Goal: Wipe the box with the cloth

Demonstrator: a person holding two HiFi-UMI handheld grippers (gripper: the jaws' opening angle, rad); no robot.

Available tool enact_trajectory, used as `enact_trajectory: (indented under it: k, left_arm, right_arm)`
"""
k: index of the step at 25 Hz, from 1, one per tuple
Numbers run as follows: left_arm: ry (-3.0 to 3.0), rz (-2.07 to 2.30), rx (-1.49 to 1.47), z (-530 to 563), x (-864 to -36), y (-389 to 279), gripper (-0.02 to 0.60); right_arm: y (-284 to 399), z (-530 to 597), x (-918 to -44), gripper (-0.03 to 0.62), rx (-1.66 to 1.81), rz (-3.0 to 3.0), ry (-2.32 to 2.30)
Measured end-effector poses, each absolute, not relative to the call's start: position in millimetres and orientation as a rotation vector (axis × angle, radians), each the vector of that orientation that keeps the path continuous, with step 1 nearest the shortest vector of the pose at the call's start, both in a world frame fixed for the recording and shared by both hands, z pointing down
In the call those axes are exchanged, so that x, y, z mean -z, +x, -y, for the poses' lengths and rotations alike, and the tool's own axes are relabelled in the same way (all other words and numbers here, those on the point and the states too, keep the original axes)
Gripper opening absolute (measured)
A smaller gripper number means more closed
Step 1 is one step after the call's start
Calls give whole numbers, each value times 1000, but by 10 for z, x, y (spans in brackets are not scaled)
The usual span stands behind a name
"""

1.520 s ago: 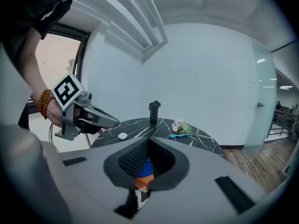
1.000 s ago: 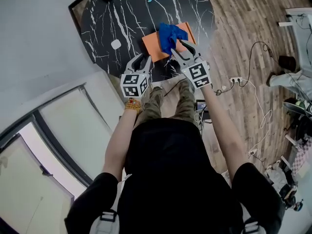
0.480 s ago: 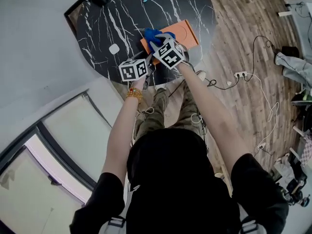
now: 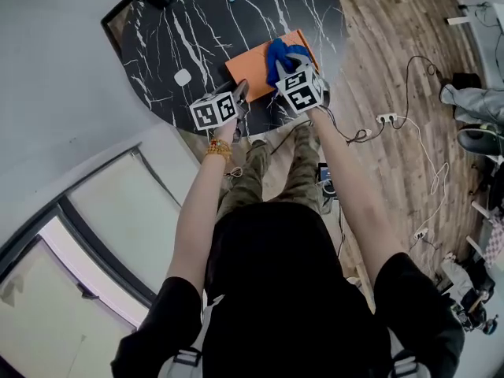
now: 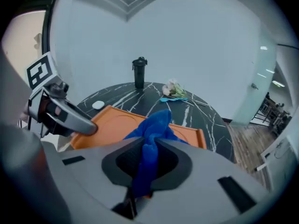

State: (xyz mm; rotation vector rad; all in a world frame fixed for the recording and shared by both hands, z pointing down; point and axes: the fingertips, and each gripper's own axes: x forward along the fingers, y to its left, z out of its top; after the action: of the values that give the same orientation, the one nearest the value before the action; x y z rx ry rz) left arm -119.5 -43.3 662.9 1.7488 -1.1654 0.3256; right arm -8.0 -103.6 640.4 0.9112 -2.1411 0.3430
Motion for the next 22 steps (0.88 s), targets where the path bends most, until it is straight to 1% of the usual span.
enact_trajectory:
  k: [3,5,7,10,12,14,17,19,20,22]
  left_arm:
    - [1746,1165,-342,439,-6629,-1207,169]
    - [1751,1164,-357,431,-6622,-1222,169]
    - [1753,1161,-361,430,-6618,-1217,170]
    - [1747,1161,-343,434,-6622,-1191,169]
    - [1739,1173,-327,427,-6623,-1201,169]
    - [1724,1184,-304,425,-6623,-1206,167]
    - [1694,1171,-284,425,-6632,-1199,166]
    - [1688,1144,-294,426,-6639,-1193,166]
    - [1686,1127,-300,427,-6643,-1193,167]
    - [1685,1091,-315,433,-6647,-1198,170]
  right_arm:
    - [-538,501,-6375,28,-289,2212,776]
    - [-560,340,-6407,28,-243,2221,725]
    - [-185,482,-6489,28,-308,2192,811]
    - [610,825,-6484,28,-431,2098,1013]
    - [737,850,-6451,28,-395,2070,1034]
    - [470,699,-6445,28,-302,2097,985]
    - [-291,238,-6437,28,-223,2202,864]
    - [-649,-17,-6422,28,-218,2248,828]
    - [-683,-63,-6429,28,-237,2256,845]
    - [-466,-3,-6470,28,-309,2247,922]
